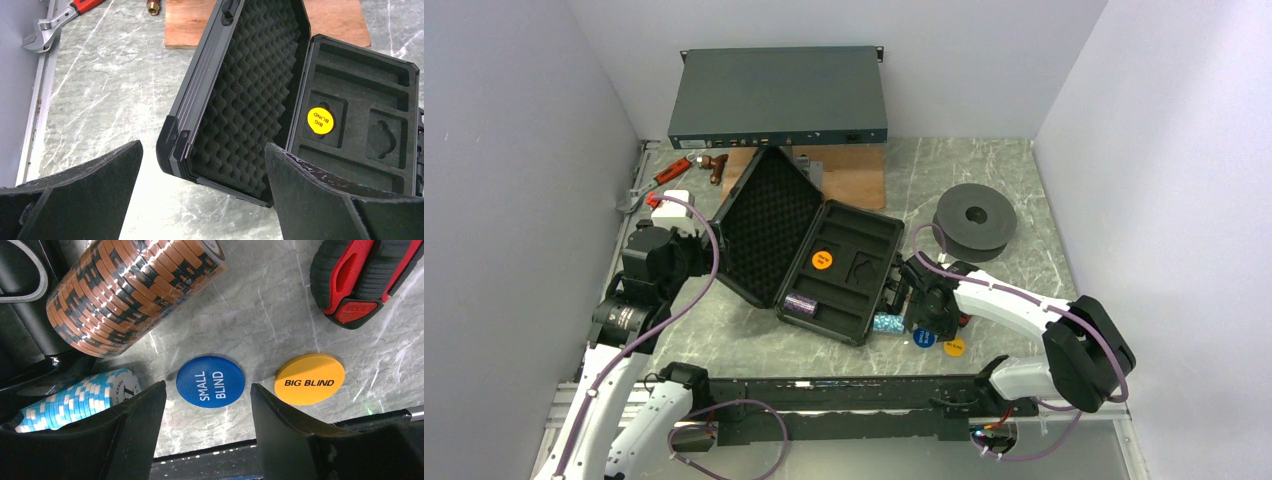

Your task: Pack up texas hold em set

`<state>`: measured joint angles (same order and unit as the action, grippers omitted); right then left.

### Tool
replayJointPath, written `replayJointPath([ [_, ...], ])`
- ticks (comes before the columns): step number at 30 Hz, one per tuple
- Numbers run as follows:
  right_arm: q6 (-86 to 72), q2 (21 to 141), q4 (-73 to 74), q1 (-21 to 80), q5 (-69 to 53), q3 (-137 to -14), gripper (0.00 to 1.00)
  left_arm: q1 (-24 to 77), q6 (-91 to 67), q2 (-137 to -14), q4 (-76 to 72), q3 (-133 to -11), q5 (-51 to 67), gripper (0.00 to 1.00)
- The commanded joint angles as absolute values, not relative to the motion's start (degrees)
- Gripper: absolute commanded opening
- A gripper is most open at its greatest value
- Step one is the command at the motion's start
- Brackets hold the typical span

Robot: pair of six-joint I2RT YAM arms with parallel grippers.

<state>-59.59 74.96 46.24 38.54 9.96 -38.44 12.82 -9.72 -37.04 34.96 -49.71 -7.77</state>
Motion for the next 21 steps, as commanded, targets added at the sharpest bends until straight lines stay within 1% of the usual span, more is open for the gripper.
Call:
replayJointPath([
  [1,-59.5,75.6,44.8,38.3,10.8,-38.1,0.65,12.7,-9.3,-36.5,33.4,-49.6,-7.0,0.99],
  [12,-60.0,76.0,44.7,38.3,12.1,-37.1,0.64,12.7,-9.3,-36.3,33.4,-49.6,-7.0,0.99],
  [21,-59.9,77.0,43.3,38.3,12.0,-36.6,0.59,12.7,-9.3,-36.2,33.4,-49.6,-7.1,0.99],
])
